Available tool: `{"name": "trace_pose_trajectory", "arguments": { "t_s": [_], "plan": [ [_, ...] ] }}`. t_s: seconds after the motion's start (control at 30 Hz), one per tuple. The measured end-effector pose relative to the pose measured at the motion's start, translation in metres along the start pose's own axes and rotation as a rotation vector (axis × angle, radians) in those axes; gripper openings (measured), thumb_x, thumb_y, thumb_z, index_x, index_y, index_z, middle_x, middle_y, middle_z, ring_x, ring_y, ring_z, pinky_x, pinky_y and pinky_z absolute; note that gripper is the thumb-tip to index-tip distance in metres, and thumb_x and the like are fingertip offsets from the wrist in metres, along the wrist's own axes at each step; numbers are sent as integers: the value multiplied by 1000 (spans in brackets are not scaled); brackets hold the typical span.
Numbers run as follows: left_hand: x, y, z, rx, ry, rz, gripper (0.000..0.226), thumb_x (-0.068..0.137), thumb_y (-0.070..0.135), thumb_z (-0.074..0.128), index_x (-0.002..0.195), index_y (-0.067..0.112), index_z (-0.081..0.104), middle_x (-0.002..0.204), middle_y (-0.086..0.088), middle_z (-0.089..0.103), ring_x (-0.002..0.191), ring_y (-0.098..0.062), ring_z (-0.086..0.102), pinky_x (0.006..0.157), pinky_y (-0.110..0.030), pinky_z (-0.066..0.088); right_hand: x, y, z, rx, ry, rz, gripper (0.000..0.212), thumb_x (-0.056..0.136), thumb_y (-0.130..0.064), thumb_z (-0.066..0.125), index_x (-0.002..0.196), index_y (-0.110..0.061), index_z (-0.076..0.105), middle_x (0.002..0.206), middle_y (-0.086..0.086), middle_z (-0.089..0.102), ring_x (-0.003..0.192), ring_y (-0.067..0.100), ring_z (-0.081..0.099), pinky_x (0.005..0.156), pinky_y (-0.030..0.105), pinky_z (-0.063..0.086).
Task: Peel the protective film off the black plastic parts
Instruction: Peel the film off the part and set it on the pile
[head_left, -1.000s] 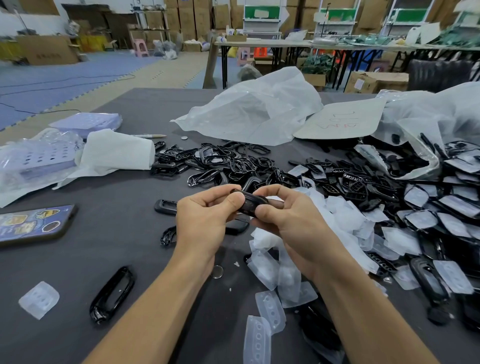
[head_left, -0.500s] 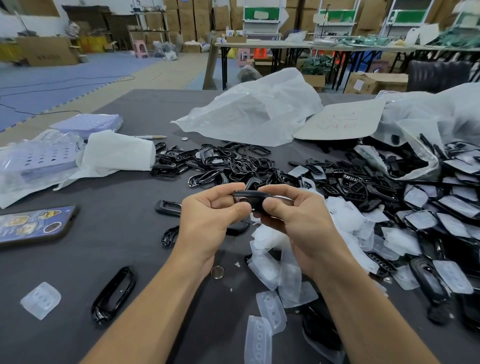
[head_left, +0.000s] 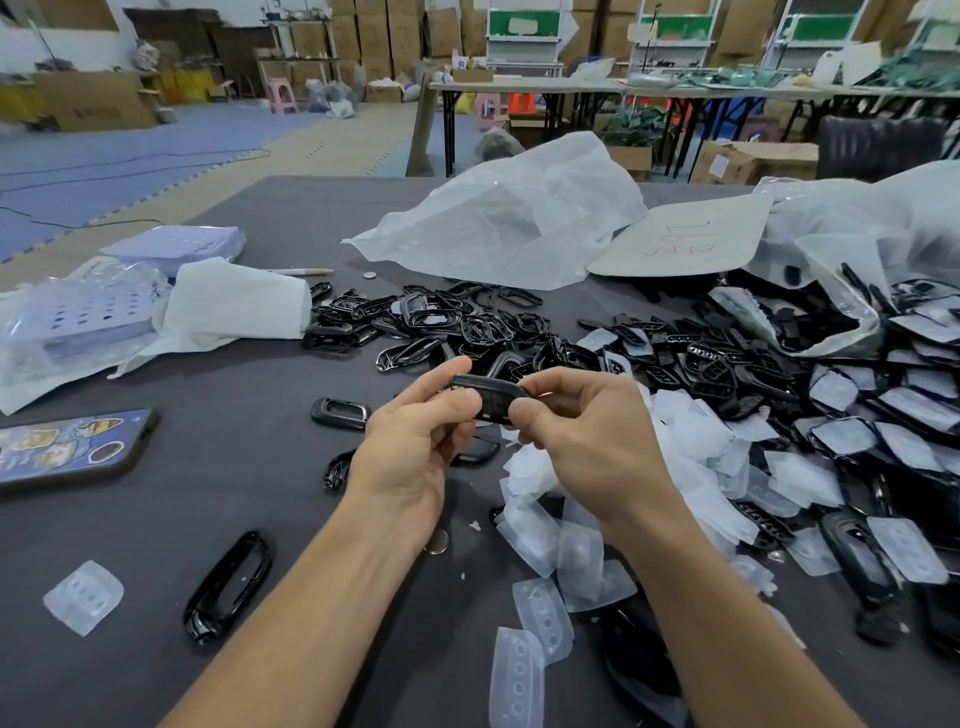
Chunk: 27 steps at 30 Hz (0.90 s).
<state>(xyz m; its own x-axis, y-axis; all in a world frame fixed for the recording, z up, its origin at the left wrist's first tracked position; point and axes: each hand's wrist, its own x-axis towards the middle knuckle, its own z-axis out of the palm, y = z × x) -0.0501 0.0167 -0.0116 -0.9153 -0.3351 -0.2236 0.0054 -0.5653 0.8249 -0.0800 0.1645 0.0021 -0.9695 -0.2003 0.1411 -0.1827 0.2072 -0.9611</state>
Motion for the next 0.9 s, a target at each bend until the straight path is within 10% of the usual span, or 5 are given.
{"name": "trace_pose_trajectory", "arguments": {
  "t_s": [0.63,0.9],
  "plan": [
    [0,11,-10,-49,-298,-55,19,72,6,67,74,17,83,66,1,71,53,-5,65,57,-14,55,-4,-11,-5,518,-230,216,7,97,-2,62,101,-2,68,88,12,72,72,15,68,72,27,53],
    [-1,-6,3,243,-45,26,17,86,24,78,88,9,83,88,-9,80,74,-14,76,67,-25,63,-5,3,-1,-12,171,-99,27,86,-3,76,72,-26,75,90,-14,77,80,11,70,76,30,58]
  ]
}}
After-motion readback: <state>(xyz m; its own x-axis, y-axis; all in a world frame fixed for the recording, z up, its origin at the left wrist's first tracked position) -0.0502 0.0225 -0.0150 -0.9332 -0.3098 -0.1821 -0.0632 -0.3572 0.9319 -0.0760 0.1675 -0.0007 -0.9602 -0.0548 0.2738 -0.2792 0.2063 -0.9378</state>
